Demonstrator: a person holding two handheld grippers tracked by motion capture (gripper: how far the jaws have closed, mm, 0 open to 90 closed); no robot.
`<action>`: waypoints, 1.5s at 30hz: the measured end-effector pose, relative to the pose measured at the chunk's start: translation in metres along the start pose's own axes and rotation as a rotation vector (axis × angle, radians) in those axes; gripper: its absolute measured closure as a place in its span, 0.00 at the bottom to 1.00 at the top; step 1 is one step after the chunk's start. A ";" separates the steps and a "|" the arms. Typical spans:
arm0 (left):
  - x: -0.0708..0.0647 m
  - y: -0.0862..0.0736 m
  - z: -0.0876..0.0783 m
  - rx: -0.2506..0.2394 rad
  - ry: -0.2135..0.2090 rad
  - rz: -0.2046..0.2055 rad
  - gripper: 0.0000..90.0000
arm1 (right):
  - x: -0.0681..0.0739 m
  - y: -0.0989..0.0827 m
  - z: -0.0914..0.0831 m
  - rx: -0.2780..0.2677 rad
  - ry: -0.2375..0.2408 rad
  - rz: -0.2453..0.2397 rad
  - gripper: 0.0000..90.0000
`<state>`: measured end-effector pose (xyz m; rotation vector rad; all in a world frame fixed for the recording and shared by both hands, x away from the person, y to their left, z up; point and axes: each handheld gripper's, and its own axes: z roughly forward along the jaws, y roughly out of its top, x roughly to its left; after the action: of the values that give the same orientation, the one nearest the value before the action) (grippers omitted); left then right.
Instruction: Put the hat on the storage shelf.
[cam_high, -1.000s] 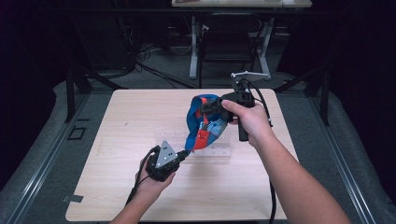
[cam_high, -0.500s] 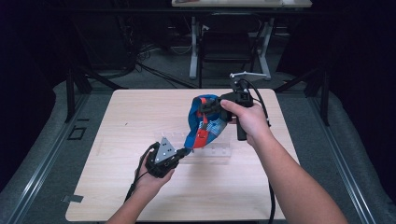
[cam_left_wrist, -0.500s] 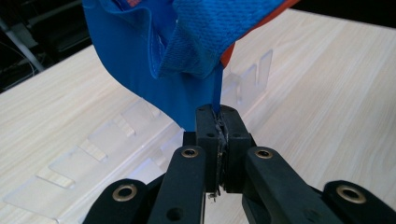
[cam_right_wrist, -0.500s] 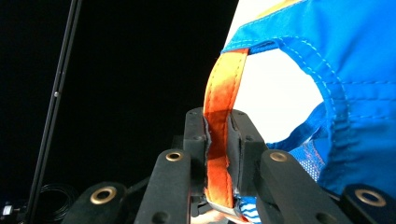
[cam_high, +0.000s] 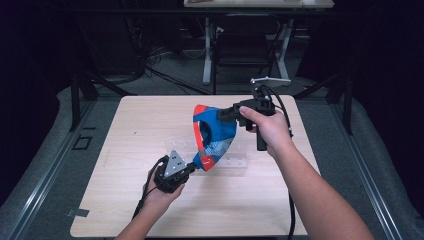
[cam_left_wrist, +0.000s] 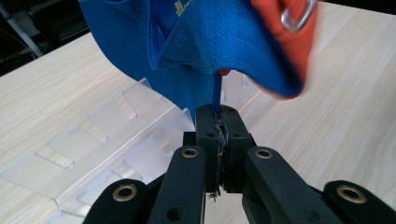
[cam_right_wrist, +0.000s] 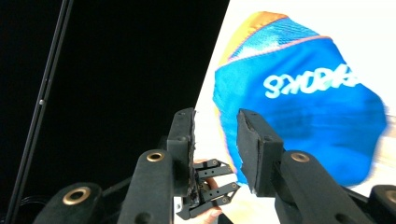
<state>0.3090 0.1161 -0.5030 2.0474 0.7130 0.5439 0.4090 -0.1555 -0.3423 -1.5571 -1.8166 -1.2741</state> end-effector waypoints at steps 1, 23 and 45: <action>0.000 -0.001 0.001 -0.004 0.001 -0.009 0.98 | -0.001 0.000 -0.001 0.000 0.000 -0.002 0.75; 0.010 -0.011 0.008 0.015 -0.033 -0.084 0.98 | -0.009 -0.002 -0.016 -0.015 0.005 0.011 0.76; 0.010 -0.018 0.003 0.005 0.008 -0.090 0.92 | -0.012 -0.004 -0.015 -0.011 0.002 0.013 0.76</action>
<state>0.3132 0.1293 -0.5184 2.0086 0.8076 0.4993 0.4052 -0.1748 -0.3459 -1.5710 -1.7982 -1.2813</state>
